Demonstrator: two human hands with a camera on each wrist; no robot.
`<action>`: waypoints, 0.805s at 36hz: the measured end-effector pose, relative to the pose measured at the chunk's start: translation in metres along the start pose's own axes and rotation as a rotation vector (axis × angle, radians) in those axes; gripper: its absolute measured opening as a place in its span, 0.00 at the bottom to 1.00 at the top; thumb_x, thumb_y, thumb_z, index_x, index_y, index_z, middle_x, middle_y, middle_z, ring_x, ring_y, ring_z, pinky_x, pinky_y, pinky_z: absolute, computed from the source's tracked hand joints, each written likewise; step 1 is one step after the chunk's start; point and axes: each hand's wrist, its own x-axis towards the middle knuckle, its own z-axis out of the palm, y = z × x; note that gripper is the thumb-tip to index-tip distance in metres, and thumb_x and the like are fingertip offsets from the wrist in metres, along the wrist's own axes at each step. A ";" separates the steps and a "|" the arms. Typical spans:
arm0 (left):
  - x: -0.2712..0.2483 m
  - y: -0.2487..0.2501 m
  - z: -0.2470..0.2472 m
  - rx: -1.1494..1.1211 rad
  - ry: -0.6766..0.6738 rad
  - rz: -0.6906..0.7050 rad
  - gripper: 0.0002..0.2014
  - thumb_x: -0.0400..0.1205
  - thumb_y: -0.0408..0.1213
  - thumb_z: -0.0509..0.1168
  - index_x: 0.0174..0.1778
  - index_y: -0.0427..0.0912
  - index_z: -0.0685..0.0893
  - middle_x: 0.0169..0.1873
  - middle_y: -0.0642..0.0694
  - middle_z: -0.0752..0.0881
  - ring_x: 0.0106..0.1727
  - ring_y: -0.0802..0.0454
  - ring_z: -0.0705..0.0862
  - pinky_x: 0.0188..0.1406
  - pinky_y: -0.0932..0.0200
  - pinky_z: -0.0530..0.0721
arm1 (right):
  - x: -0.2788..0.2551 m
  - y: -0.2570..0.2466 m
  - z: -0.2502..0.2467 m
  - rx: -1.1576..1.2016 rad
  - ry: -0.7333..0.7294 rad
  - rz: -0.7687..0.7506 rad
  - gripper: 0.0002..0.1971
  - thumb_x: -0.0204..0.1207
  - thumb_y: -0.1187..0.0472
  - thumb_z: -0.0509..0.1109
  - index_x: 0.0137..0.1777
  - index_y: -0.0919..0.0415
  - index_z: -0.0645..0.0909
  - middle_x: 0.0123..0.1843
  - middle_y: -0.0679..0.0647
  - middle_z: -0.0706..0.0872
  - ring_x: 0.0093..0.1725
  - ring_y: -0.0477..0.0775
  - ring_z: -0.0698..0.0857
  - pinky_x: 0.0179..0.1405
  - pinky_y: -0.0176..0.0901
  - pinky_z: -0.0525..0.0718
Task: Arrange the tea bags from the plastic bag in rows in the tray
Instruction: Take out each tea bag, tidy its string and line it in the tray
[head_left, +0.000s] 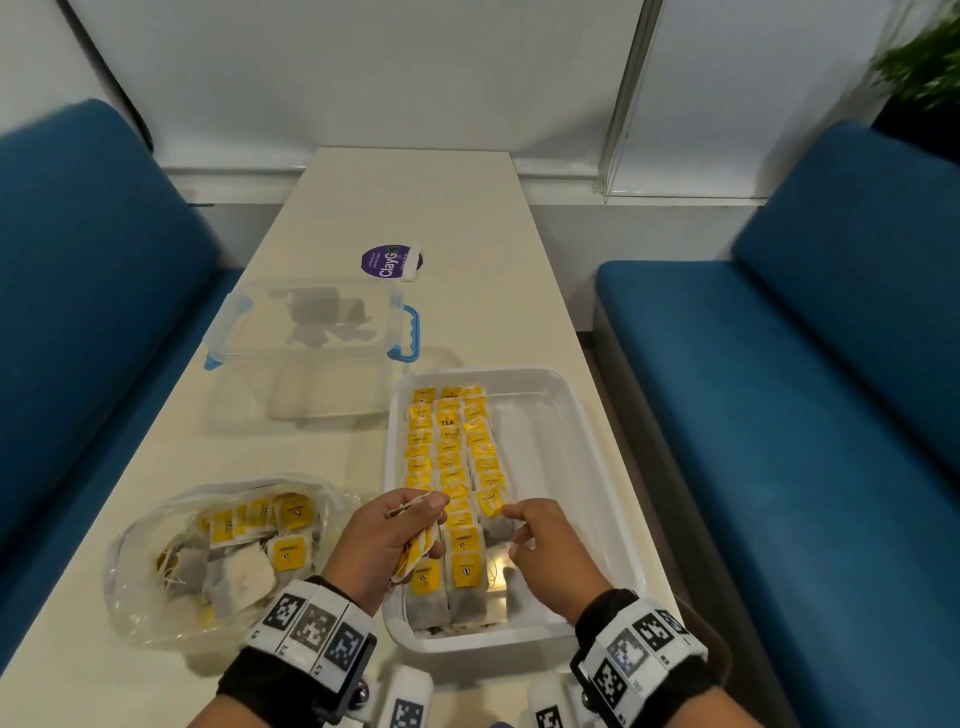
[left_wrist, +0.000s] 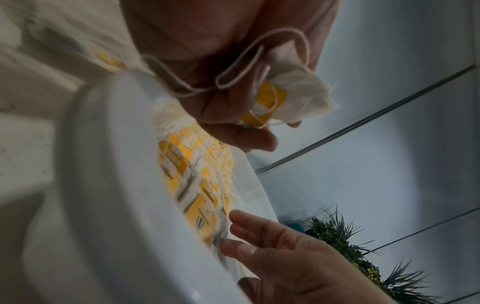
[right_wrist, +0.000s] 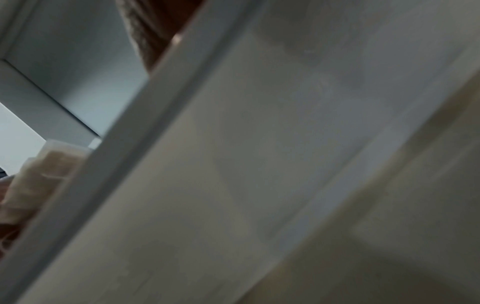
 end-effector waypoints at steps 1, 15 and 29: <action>0.000 0.000 0.000 0.000 0.000 -0.004 0.10 0.78 0.40 0.68 0.44 0.36 0.86 0.33 0.39 0.85 0.24 0.52 0.81 0.15 0.69 0.65 | -0.001 0.000 0.000 0.018 0.026 0.004 0.20 0.79 0.74 0.59 0.68 0.56 0.73 0.64 0.50 0.69 0.51 0.41 0.76 0.44 0.17 0.75; -0.005 0.017 0.001 -0.390 -0.110 -0.214 0.19 0.83 0.52 0.57 0.51 0.39 0.83 0.38 0.41 0.85 0.24 0.52 0.83 0.09 0.72 0.67 | -0.022 -0.064 -0.026 0.263 0.149 -0.177 0.05 0.75 0.64 0.71 0.43 0.53 0.82 0.40 0.45 0.84 0.36 0.39 0.81 0.36 0.24 0.79; -0.009 0.020 0.002 -0.403 -0.097 -0.169 0.18 0.81 0.53 0.58 0.50 0.43 0.84 0.31 0.44 0.88 0.27 0.52 0.85 0.13 0.69 0.72 | -0.024 -0.094 -0.010 0.259 0.051 -0.231 0.11 0.74 0.62 0.73 0.33 0.50 0.80 0.30 0.45 0.82 0.30 0.37 0.79 0.34 0.27 0.77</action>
